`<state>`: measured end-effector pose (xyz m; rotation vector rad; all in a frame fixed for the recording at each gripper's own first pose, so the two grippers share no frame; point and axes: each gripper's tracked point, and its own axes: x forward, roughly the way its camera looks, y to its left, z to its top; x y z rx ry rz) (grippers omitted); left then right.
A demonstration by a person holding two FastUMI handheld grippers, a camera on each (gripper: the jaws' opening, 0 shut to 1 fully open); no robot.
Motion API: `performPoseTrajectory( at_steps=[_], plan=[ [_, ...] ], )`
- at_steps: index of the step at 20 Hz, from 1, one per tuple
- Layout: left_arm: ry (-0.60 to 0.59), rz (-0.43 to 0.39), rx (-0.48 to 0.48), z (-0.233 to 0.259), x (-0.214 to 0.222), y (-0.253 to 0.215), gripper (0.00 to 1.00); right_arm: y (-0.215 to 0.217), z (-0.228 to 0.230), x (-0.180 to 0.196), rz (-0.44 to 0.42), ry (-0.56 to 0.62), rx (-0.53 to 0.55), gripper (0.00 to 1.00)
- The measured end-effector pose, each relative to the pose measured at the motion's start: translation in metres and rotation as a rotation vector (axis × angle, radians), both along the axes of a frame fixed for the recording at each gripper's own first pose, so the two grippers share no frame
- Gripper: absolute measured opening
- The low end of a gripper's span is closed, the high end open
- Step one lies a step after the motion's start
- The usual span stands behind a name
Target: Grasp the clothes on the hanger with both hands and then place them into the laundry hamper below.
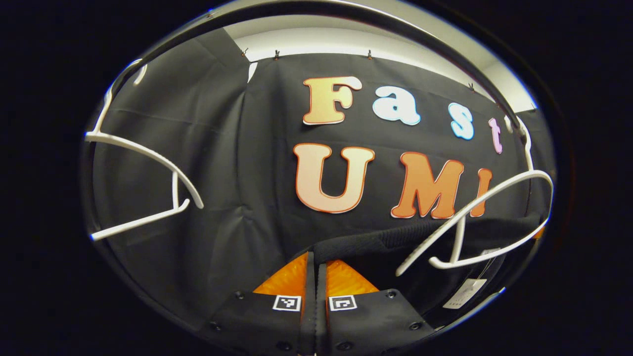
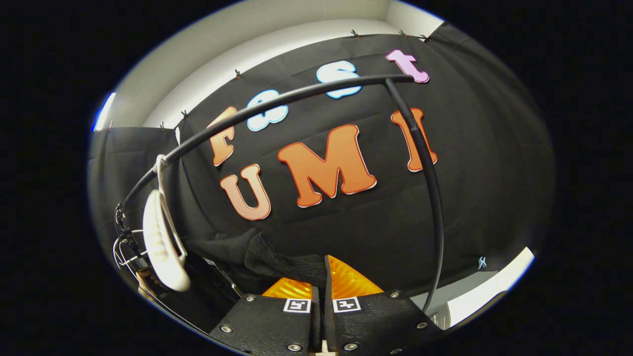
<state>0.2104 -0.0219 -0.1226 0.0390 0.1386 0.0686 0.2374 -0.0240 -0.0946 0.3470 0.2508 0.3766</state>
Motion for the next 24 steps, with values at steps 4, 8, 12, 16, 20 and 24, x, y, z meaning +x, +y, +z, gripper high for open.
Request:
performPoseTrajectory(
  at_steps=[4,8,12,16,20,24],
  plan=[
    [0.091,0.025,0.003,-0.041,-0.023,0.013,0.06,0.007,-0.045,-0.006,0.001,0.083,-0.019,0.02],
    [0.168,0.026,0.033,-0.085,-0.039,0.016,0.07,0.01,-0.094,-0.019,-0.015,0.166,-0.017,0.02],
    [0.262,0.015,0.077,-0.13,-0.054,0.018,0.07,0.015,-0.147,-0.029,-0.035,0.252,-0.017,0.02],
    [0.362,-0.009,0.09,-0.18,-0.064,0.01,0.07,0.032,-0.19,-0.038,-0.04,0.312,-0.034,0.02],
    [0.46,-0.043,0.089,-0.231,-0.078,-0.005,0.07,0.056,-0.235,-0.049,-0.024,0.372,-0.068,0.02],
    [0.555,-0.059,0.09,-0.275,-0.094,-0.018,0.07,0.08,-0.288,-0.062,-0.01,0.461,-0.084,0.02]
  ],
)
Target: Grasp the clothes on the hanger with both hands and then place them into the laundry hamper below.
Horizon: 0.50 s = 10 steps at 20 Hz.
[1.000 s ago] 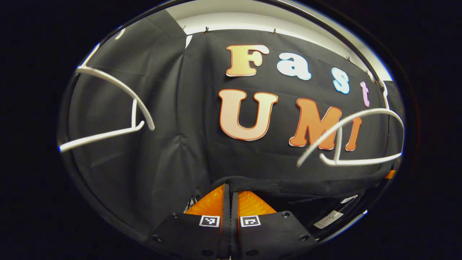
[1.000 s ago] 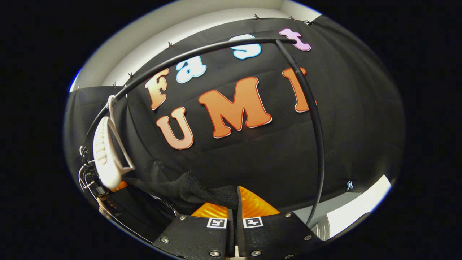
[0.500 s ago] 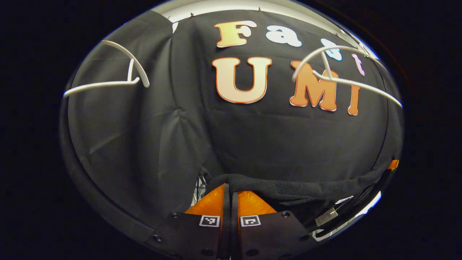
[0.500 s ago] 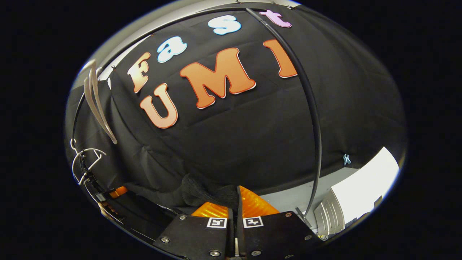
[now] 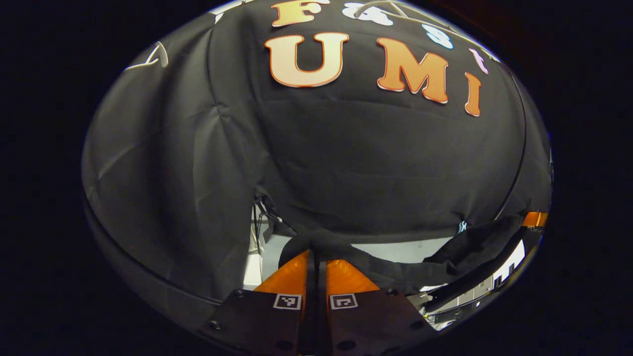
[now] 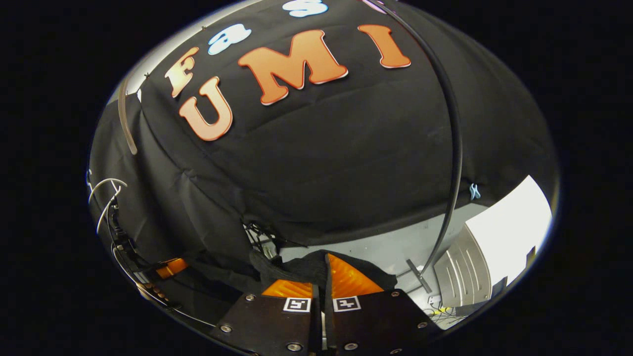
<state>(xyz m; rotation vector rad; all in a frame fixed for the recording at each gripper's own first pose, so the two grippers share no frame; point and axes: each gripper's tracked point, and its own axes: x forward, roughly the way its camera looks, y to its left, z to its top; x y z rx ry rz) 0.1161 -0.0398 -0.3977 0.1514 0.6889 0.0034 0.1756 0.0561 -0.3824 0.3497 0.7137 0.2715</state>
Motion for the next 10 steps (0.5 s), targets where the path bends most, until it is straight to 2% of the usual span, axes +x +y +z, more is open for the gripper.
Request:
performPoseTrajectory(
  at_steps=[10],
  plan=[
    [0.25,-0.042,-0.034,-0.11,-0.037,-0.033,0.07,0.05,-0.119,-0.046,0.069,0.231,-0.098,0.04]
  ],
)
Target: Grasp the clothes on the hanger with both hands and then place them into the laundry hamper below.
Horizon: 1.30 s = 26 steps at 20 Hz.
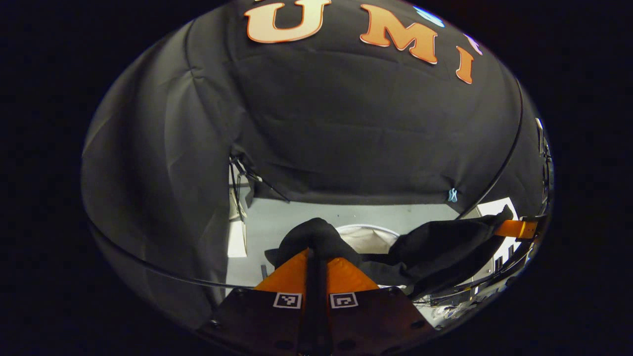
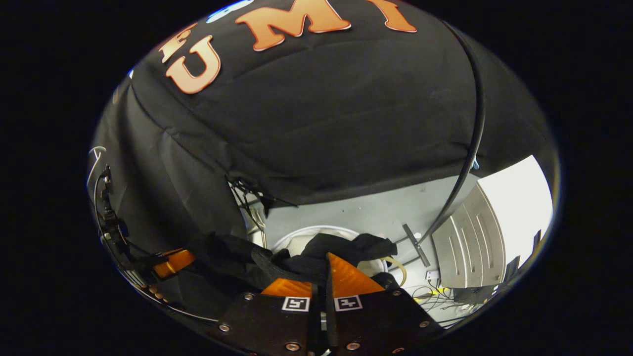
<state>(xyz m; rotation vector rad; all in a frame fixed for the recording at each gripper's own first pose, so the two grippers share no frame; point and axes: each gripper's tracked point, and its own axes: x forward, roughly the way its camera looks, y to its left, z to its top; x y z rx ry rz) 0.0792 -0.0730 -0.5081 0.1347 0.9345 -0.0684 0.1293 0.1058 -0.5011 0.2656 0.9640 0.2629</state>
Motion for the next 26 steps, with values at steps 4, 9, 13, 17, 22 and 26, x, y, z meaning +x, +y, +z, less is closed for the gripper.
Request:
performPoseTrajectory(
  at_steps=[4,9,13,17,22,26],
  plan=[
    [0.095,-0.031,0.007,-0.033,-0.015,-0.012,0.07,0.015,-0.037,-0.009,0.013,0.059,-0.033,0.05],
    [0.196,-0.063,0.017,-0.071,-0.035,-0.021,0.07,0.028,-0.072,-0.026,0.028,0.131,-0.093,0.08],
    [0.26,-0.077,0.019,-0.083,-0.044,-0.022,0.08,0.029,-0.09,-0.037,0.039,0.176,-0.129,0.12],
    [0.283,-0.085,0.016,-0.086,-0.045,-0.023,0.17,0.028,-0.102,-0.044,0.03,0.2,-0.152,0.13],
    [0.268,-0.076,0.005,-0.082,-0.039,-0.024,0.72,0.028,-0.096,-0.046,0.03,0.194,-0.158,0.3],
    [0.269,-0.05,-0.002,-0.077,-0.041,-0.023,0.87,0.025,-0.085,-0.047,0.025,0.177,-0.166,0.64]
  ],
)
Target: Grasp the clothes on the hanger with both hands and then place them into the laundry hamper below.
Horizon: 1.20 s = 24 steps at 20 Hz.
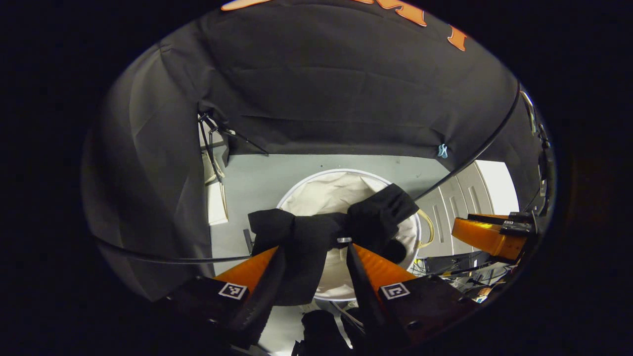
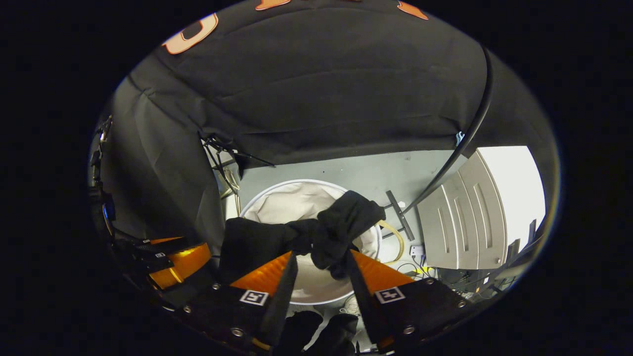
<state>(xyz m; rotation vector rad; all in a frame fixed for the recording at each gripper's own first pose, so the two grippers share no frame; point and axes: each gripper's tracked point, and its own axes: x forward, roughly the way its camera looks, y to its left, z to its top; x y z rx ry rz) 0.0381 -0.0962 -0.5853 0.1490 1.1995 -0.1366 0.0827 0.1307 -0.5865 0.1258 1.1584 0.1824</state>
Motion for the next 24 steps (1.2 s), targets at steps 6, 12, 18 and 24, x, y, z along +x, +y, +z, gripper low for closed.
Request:
performPoseTrajectory(
  at_steps=[6,12,18,24],
  plan=[
    [-0.072,-0.018,0.049,0.021,0.009,0.007,0.99,-0.012,0.025,-0.004,0.0,-0.047,-0.021,0.94],
    [-0.215,-0.055,0.049,0.073,0.023,-0.006,0.99,-0.025,0.083,-0.004,-0.01,-0.152,-0.022,0.95],
    [-0.363,-0.037,-0.014,0.151,0.024,-0.024,0.99,-0.048,0.168,-0.003,-0.025,-0.306,-0.008,0.95],
    [-0.597,-0.033,-0.042,0.258,0.023,-0.029,0.99,-0.067,0.278,-0.001,-0.038,-0.496,0.029,0.95]
  ],
)
